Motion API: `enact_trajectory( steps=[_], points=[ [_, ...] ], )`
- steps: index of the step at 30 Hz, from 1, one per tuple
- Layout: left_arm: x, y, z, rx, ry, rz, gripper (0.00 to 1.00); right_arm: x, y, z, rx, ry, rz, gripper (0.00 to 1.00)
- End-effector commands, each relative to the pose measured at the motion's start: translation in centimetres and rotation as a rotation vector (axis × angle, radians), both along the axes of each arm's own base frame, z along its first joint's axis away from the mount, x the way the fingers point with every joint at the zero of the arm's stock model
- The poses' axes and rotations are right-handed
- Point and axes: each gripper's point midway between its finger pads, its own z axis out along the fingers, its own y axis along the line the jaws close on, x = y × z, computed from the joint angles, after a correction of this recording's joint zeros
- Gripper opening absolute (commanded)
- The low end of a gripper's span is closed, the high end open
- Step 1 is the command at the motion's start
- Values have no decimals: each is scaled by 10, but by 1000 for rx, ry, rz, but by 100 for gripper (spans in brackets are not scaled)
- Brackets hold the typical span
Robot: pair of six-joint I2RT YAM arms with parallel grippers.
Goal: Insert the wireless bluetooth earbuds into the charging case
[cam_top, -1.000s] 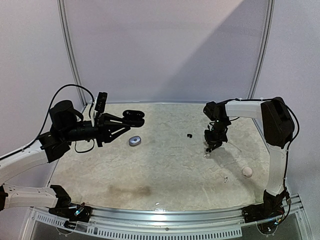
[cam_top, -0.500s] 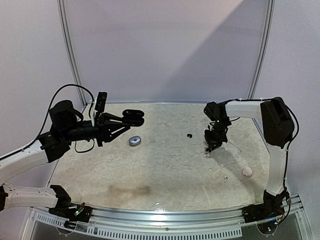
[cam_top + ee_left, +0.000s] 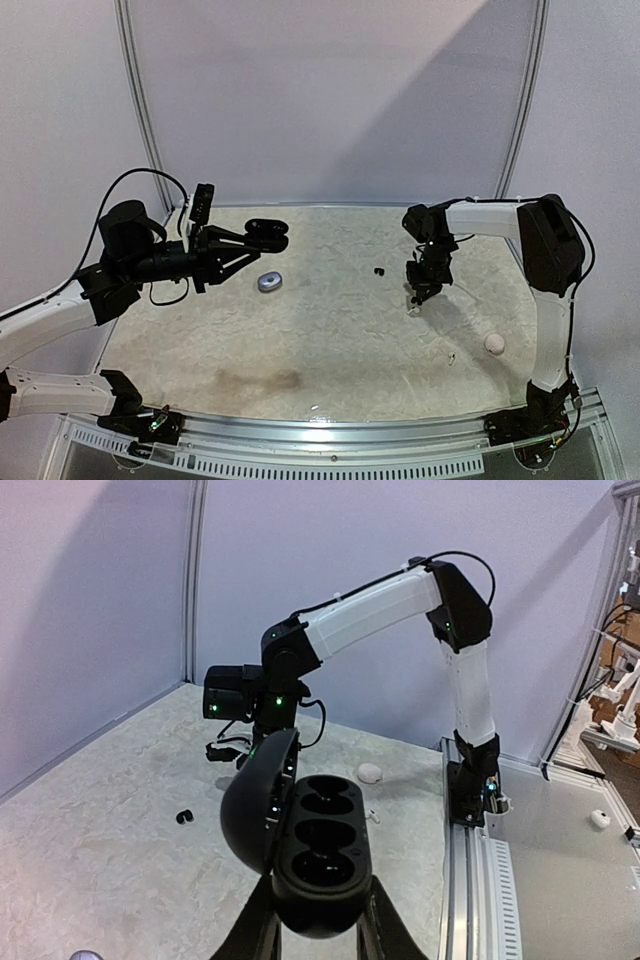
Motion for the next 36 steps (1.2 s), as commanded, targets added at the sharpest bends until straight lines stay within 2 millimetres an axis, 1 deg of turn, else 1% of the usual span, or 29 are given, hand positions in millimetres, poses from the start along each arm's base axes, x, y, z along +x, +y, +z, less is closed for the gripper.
enact_trajectory(
  steps=[1,6,8,9,11,13,16,20,21,25,27,31,34,36],
  points=[
    [3,3,-1,0,-14,12,0,-54,5,-49,0,212,29,12],
    [3,3,-2,0,-11,14,0,-54,14,-53,58,207,23,12],
    [3,3,0,-2,-14,13,0,-57,12,-60,46,227,21,13],
    [3,3,0,-2,-15,13,0,-59,10,-62,35,234,22,17],
    [2,3,0,-1,-13,13,0,-63,5,-66,10,247,20,19],
    [3,4,0,0,-13,13,0,-65,2,-66,-6,254,26,17],
    [3,3,0,-1,-15,13,0,-67,-2,-66,-19,259,34,11],
    [3,3,0,-2,-15,14,0,-73,-2,-73,-6,270,30,1],
    [4,3,0,-2,-14,15,0,-72,-2,-73,-10,262,28,1],
    [3,3,0,2,-15,12,0,-54,-2,-57,-19,183,37,1],
    [4,3,-1,2,-15,12,0,-40,1,-43,-17,115,49,1],
    [4,3,0,1,-18,15,0,-17,2,-16,-18,-16,52,1],
    [4,3,0,3,-21,14,0,-4,1,2,-31,-112,53,0],
    [4,3,-1,6,-25,13,0,0,2,9,-39,-151,59,0]
  ],
)
